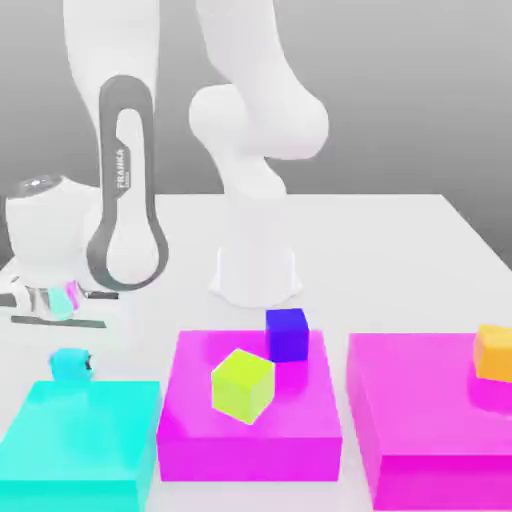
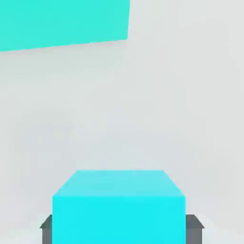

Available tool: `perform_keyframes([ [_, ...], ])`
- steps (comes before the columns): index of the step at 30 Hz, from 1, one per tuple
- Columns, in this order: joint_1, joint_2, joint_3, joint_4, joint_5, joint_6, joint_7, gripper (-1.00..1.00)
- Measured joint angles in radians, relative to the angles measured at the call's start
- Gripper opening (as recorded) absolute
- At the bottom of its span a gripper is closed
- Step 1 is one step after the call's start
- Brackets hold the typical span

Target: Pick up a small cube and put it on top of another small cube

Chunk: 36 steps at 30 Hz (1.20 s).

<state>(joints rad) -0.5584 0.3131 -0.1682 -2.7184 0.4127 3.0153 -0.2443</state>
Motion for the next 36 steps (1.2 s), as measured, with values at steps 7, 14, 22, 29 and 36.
perform_keyframes([
  [7,0.100,-0.157,-0.148,-0.041,-0.209,-0.113,0.159,-1.00],
  [14,0.200,-0.409,-0.077,-0.104,-0.418,-0.288,0.492,-1.00],
  [22,0.342,-0.677,0.132,-0.177,-0.384,-0.484,0.772,-1.00],
  [29,0.500,-0.916,0.305,-0.239,-0.284,-0.659,0.968,-1.00],
  [36,0.543,-0.815,0.375,-0.302,-0.238,-0.494,1.019,-1.00],
])
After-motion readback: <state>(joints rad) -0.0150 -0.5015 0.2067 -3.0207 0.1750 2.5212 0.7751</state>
